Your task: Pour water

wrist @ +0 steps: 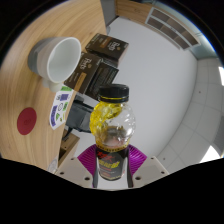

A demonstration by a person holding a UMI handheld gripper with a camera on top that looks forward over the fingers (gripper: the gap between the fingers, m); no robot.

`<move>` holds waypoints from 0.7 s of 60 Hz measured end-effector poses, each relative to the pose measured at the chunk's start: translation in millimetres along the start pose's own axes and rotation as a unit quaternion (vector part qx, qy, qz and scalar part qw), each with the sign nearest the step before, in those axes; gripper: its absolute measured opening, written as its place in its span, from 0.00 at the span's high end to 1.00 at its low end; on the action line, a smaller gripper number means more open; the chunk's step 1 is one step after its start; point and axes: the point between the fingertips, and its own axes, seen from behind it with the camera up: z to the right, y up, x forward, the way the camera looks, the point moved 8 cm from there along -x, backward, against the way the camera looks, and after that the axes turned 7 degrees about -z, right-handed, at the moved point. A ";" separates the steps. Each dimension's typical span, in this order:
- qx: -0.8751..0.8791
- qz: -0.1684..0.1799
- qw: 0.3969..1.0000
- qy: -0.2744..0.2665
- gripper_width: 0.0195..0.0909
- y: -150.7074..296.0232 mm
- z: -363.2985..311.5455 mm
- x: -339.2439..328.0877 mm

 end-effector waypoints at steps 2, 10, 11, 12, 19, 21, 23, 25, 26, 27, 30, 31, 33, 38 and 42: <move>-0.031 0.009 0.999 -0.005 0.73 13.5 -4.2 -1.0; -0.114 0.036 0.993 -0.008 0.72 47.4 -21.8 -4.5; -0.116 0.037 0.993 -0.005 0.72 49.5 -24.0 -4.6; -0.118 0.037 0.992 -0.002 0.72 50.7 -25.8 -4.7; -0.095 0.036 0.994 0.028 0.72 49.6 -30.4 -3.2; -0.073 0.036 0.996 0.039 0.72 46.6 -29.2 -3.6; -0.039 0.036 0.997 0.050 0.72 43.6 -26.0 -4.1; 0.009 0.038 0.997 0.064 0.72 41.2 -21.4 -5.0; 0.033 0.040 0.996 0.073 0.72 37.6 -17.8 -4.5; 0.063 0.039 0.994 0.083 0.72 34.5 -15.9 -4.7; 0.165 0.040 0.979 0.115 0.72 26.6 -6.9 -8.3; 0.201 0.042 0.970 0.127 0.72 23.9 -3.7 -10.0; 0.263 0.045 0.953 0.146 0.72 17.8 2.6 -12.6; 0.408 0.047 0.890 0.199 0.72 -2.1 13.4 -16.2; 0.507 0.053 0.829 0.230 0.72 -12.8 16.8 -17.6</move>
